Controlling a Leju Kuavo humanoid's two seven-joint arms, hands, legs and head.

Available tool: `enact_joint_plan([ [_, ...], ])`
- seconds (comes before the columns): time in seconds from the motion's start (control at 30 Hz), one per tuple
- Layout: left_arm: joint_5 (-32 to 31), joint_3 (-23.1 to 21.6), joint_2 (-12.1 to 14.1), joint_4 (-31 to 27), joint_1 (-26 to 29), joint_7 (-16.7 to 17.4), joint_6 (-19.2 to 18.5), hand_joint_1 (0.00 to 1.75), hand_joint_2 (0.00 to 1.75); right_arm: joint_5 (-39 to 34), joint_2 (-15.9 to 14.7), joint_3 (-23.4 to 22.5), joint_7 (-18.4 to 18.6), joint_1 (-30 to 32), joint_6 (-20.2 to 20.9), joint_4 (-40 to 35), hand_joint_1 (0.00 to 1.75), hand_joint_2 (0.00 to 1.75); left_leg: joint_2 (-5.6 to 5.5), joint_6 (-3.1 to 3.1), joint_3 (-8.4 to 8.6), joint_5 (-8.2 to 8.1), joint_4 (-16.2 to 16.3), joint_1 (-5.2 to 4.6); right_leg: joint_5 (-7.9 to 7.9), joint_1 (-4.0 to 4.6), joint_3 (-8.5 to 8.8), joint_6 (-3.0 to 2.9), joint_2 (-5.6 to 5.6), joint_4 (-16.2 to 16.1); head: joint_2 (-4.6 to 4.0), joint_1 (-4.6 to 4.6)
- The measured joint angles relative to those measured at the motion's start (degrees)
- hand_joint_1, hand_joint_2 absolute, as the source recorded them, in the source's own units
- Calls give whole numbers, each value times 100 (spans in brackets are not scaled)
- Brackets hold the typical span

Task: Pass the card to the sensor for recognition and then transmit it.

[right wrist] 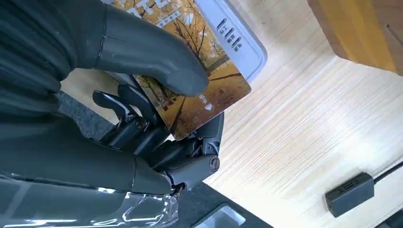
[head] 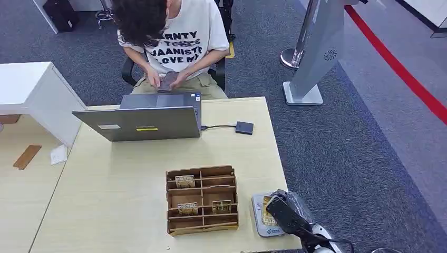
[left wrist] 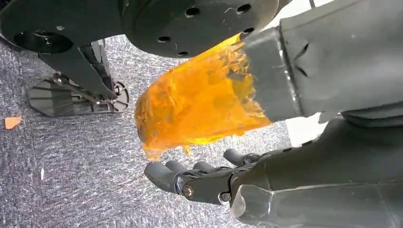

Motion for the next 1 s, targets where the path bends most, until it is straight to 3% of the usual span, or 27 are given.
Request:
enact_joint_plan([
  [1.0, 13, 0, 0, 0, 0, 0, 4, 0, 0, 11, 0, 0, 4, -13, 4, 31, 175, 175, 0, 0, 1, 0, 0, 0, 1, 0, 0, 1, 0, 0, 0, -2],
])
